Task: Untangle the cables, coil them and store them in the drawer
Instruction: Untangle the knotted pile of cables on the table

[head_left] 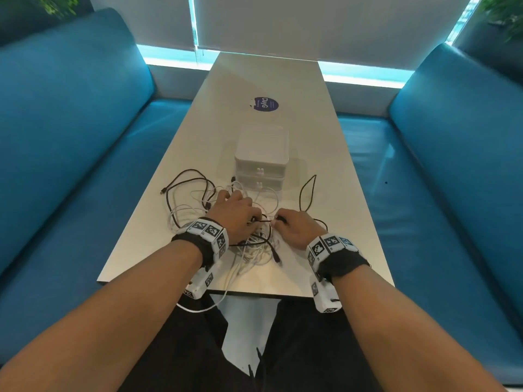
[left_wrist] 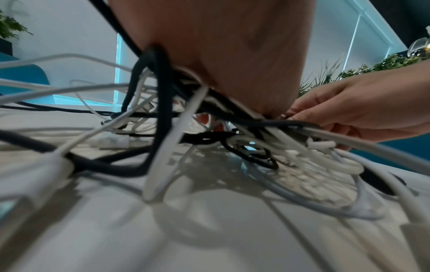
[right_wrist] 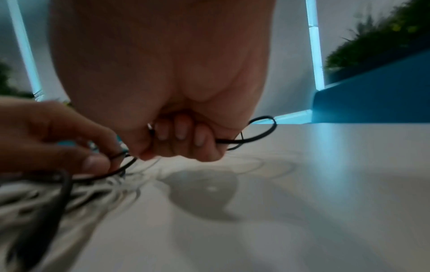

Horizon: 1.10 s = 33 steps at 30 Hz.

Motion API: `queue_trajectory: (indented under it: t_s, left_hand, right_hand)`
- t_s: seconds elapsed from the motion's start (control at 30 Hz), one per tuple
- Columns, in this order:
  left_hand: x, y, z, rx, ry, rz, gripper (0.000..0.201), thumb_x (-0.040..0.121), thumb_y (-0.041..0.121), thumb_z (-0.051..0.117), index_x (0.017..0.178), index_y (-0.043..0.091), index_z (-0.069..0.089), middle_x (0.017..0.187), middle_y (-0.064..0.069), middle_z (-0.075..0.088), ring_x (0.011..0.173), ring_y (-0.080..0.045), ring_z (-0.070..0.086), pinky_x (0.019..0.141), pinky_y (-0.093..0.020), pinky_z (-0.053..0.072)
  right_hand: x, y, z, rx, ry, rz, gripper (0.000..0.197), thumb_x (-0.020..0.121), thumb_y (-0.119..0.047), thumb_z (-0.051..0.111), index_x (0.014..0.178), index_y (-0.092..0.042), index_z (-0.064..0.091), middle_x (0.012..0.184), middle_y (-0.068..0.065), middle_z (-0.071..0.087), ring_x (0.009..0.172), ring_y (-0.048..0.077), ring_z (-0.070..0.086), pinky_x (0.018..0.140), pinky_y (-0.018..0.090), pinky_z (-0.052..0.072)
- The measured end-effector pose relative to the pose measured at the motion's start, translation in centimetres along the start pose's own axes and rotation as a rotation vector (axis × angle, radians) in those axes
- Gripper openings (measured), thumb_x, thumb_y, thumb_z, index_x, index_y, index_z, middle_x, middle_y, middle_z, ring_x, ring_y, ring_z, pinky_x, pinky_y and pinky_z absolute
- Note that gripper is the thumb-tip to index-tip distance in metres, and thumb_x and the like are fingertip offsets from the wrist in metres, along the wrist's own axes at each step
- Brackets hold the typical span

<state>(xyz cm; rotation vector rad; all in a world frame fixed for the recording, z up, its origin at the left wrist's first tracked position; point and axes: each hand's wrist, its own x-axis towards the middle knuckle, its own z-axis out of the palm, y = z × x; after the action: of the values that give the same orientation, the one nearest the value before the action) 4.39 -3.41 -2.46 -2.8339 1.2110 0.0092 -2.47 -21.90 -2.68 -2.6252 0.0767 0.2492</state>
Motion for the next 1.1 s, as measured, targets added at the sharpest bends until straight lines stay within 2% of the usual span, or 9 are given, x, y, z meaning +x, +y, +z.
queue_trajectory:
  t_s: [0.2, 0.33, 0.47, 0.53, 0.6, 0.73, 0.83, 0.97, 1.1]
  left_hand:
    - [-0.3, -0.7, -0.2, -0.119, -0.079, -0.033, 0.035, 0.095, 0.052, 0.041, 0.121, 0.038, 0.06, 0.125, 0.008, 0.059, 0.125, -0.02, 0.042, 0.104, -0.052, 0.023]
    - [0.2, 0.5, -0.3, -0.043, -0.102, -0.039, 0.032, 0.099, 0.045, 0.038, 0.12, 0.035, 0.059, 0.12, 0.004, 0.06, 0.119, -0.024, 0.045, 0.101, -0.053, 0.025]
    - [0.4, 1.2, 0.0, 0.046, -0.089, -0.046, 0.032, 0.1, 0.042, 0.035, 0.122, 0.034, 0.058, 0.117, 0.0, 0.06, 0.117, -0.027, 0.046, 0.1, -0.054, 0.027]
    - [0.4, 1.3, 0.0, 0.064, -0.079, -0.047, 0.032, 0.1, 0.04, 0.035, 0.122, 0.035, 0.058, 0.115, 0.0, 0.061, 0.116, -0.027, 0.047, 0.1, -0.054, 0.028]
    - [0.6, 1.5, 0.0, 0.064, -0.073, -0.047, 0.032, 0.1, 0.04, 0.035, 0.121, 0.035, 0.058, 0.113, 0.0, 0.061, 0.115, -0.028, 0.047, 0.1, -0.054, 0.028]
    - [0.8, 1.8, 0.3, 0.029, -0.073, -0.062, 0.032, 0.101, 0.041, 0.034, 0.122, 0.036, 0.058, 0.112, 0.0, 0.061, 0.117, -0.028, 0.046, 0.101, -0.055, 0.026]
    - [1.0, 1.9, 0.3, 0.042, -0.082, -0.051, 0.035, 0.101, 0.042, 0.032, 0.128, 0.037, 0.054, 0.114, 0.0, 0.06, 0.119, -0.028, 0.046, 0.101, -0.056, 0.026]
    - [0.9, 1.9, 0.2, 0.032, -0.065, -0.057, 0.034, 0.1, 0.037, 0.034, 0.128, 0.034, 0.053, 0.116, -0.001, 0.06, 0.119, -0.028, 0.046, 0.102, -0.055, 0.026]
    - [0.9, 1.9, 0.1, 0.021, -0.072, -0.054, 0.032, 0.099, 0.037, 0.034, 0.122, 0.03, 0.056, 0.116, -0.001, 0.061, 0.117, -0.027, 0.047, 0.101, -0.055, 0.026]
  right_hand:
    - [0.4, 2.3, -1.0, 0.013, 0.073, 0.191, 0.027, 0.098, -0.033, 0.049, 0.104, -0.012, 0.065, 0.105, 0.013, 0.068, 0.097, 0.031, 0.062, 0.076, 0.033, 0.045]
    - [0.5, 1.3, -0.9, -0.059, 0.123, 0.175, 0.025, 0.097, -0.03, 0.049, 0.114, -0.016, 0.059, 0.107, 0.013, 0.067, 0.097, 0.033, 0.062, 0.081, 0.037, 0.051]
    - [0.1, 0.2, -1.0, -0.027, 0.19, 0.027, 0.035, 0.093, -0.032, 0.053, 0.127, -0.028, 0.047, 0.077, -0.002, 0.058, 0.076, 0.025, 0.06, 0.069, 0.033, 0.047]
    - [-0.2, -0.7, -0.8, -0.023, 0.156, -0.08, 0.032, 0.093, -0.032, 0.054, 0.124, -0.027, 0.049, 0.063, -0.01, 0.051, 0.066, 0.021, 0.054, 0.062, 0.032, 0.041]
    - [0.0, -1.0, -0.4, 0.013, 0.178, -0.111, 0.029, 0.093, -0.029, 0.056, 0.12, -0.023, 0.047, 0.059, -0.009, 0.05, 0.061, 0.019, 0.052, 0.059, 0.031, 0.037]
    - [-0.1, -0.8, -0.3, 0.17, 0.339, -0.039, 0.034, 0.091, -0.029, 0.061, 0.117, -0.023, 0.039, 0.064, 0.003, 0.061, 0.06, 0.018, 0.058, 0.053, 0.031, 0.041]
    - [-0.2, -1.1, -0.4, 0.079, 0.185, -0.107, 0.02, 0.091, -0.025, 0.06, 0.109, -0.022, 0.053, 0.067, 0.0, 0.061, 0.065, 0.02, 0.058, 0.059, 0.032, 0.04]
    - [0.6, -1.2, -0.2, -0.049, 0.11, -0.076, 0.023, 0.094, -0.028, 0.056, 0.111, -0.015, 0.064, 0.103, 0.007, 0.07, 0.095, 0.026, 0.062, 0.073, 0.029, 0.04]
    - [0.5, -1.2, 0.4, -0.065, 0.032, -0.071, 0.028, 0.098, -0.036, 0.054, 0.108, -0.013, 0.064, 0.102, 0.009, 0.069, 0.093, 0.027, 0.062, 0.077, 0.035, 0.048]
